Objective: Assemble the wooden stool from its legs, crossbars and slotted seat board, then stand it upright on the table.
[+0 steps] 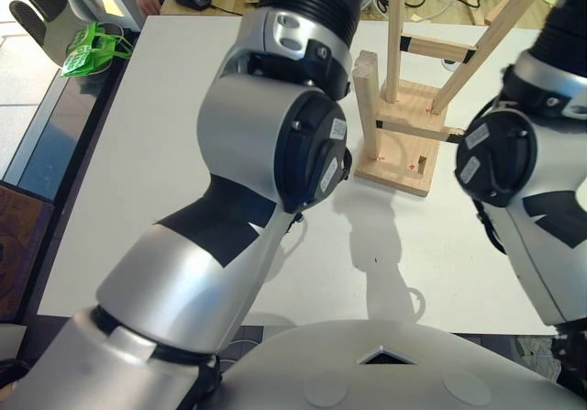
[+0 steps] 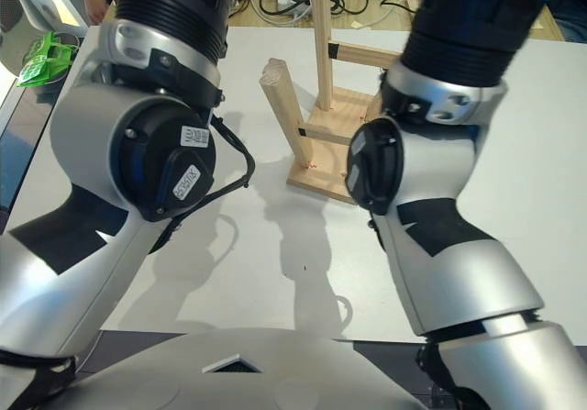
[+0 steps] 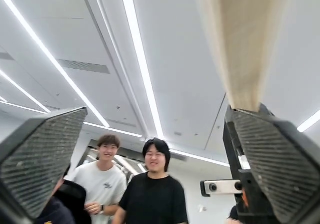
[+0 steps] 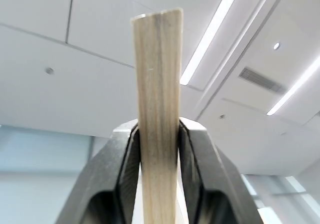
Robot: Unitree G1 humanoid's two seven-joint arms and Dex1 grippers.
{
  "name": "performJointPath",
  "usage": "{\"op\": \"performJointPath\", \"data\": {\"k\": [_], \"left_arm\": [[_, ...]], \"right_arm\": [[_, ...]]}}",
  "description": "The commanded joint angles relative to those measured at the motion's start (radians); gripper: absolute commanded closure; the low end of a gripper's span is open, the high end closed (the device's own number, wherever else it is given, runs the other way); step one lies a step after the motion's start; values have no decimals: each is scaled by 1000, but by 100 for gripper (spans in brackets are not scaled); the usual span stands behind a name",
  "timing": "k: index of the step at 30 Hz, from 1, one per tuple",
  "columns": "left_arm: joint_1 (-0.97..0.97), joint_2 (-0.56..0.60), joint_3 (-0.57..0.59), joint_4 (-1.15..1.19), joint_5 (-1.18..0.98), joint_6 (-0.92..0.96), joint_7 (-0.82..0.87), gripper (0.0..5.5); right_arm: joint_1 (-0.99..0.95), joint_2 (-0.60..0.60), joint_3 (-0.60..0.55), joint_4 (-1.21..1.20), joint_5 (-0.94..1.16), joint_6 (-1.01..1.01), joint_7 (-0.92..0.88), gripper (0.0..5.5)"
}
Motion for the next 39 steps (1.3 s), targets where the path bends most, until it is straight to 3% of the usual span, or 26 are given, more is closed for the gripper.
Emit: {"op": "performJointPath", "data": {"k": [1, 6, 16, 23, 25, 27, 30, 34, 39], "left_arm": [[51, -121, -107, 10, 114, 0, 0, 10], [71, -162, -201, 39, 215, -24, 24, 10], [73, -140, -197, 62, 259, -162, 143, 10], [135, 8, -176, 70, 401, -379, 530, 10], [594, 318, -96, -583, 298, -59, 434, 10], [850, 459, -99, -812, 327, 49, 335, 10], [1001, 466, -201, -869, 435, 92, 317, 10], [1181, 470, -301, -985, 414, 234, 282, 10], [1276, 375, -450, -1114, 388, 356, 265, 10]], "right_arm": [[43, -95, -25, -6, -54, 42, -39, 450], [123, -194, 0, -54, -136, 142, -71, 450], [438, -445, -52, -316, -135, 499, -92, 450], [720, -412, -121, -512, -33, 668, -165, 450], [772, -391, -127, -550, -2, 691, -191, 450], [821, -376, -137, -575, 21, 705, -211, 450], [892, -358, -159, -608, 50, 724, -231, 450], [985, -343, -204, -615, 137, 752, -264, 450], [1093, -329, -271, -579, 244, 764, -310, 450]]}}
